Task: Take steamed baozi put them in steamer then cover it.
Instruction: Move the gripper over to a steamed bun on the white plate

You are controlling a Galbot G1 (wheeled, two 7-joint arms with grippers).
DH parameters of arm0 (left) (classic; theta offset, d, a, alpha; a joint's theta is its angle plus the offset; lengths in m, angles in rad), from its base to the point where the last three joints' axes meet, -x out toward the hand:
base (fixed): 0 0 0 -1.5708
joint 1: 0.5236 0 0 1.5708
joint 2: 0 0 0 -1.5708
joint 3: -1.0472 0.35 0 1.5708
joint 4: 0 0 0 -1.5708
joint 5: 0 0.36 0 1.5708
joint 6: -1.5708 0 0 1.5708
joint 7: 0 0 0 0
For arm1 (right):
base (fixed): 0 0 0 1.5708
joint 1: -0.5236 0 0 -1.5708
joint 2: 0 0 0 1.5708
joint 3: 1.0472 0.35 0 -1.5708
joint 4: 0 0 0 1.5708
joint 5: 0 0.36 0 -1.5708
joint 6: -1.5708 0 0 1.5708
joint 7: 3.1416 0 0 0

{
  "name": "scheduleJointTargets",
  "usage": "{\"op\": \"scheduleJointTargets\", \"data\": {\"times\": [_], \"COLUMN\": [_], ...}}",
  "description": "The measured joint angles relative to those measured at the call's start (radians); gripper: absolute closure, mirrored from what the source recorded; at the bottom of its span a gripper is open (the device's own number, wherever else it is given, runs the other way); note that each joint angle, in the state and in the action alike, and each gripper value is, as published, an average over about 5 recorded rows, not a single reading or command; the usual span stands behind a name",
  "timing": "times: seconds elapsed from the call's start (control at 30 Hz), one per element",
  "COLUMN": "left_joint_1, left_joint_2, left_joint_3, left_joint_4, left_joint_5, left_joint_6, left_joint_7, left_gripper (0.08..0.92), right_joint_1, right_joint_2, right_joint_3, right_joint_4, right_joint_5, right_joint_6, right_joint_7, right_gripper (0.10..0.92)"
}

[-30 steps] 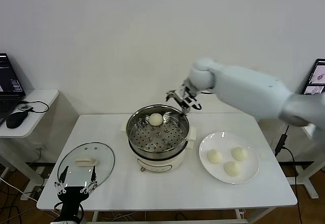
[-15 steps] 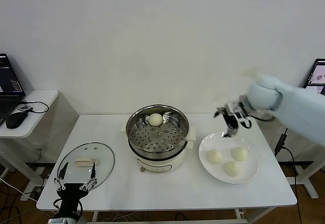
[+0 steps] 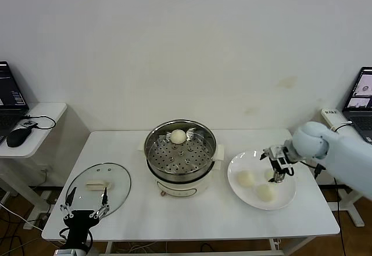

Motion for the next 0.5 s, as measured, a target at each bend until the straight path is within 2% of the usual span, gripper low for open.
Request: {"op": "scheduleJointTargets", "data": {"times": [0.5], "left_joint_1": [-0.008], "left_joint_2": [0.003], "left_joint_3": [-0.007], "left_joint_4": [0.014], "left_joint_5": [-0.003], "left_joint_6": [0.000], "left_joint_7": [0.000], "left_gripper": [0.177], "right_joint_1": [-0.113], "right_joint_2": [0.148], "right_joint_3": [0.081], "right_joint_4": [-0.139], "right_joint_5": [-0.057], "right_joint_6": [-0.002], "right_joint_7": [0.024], "right_gripper": [0.203]}}
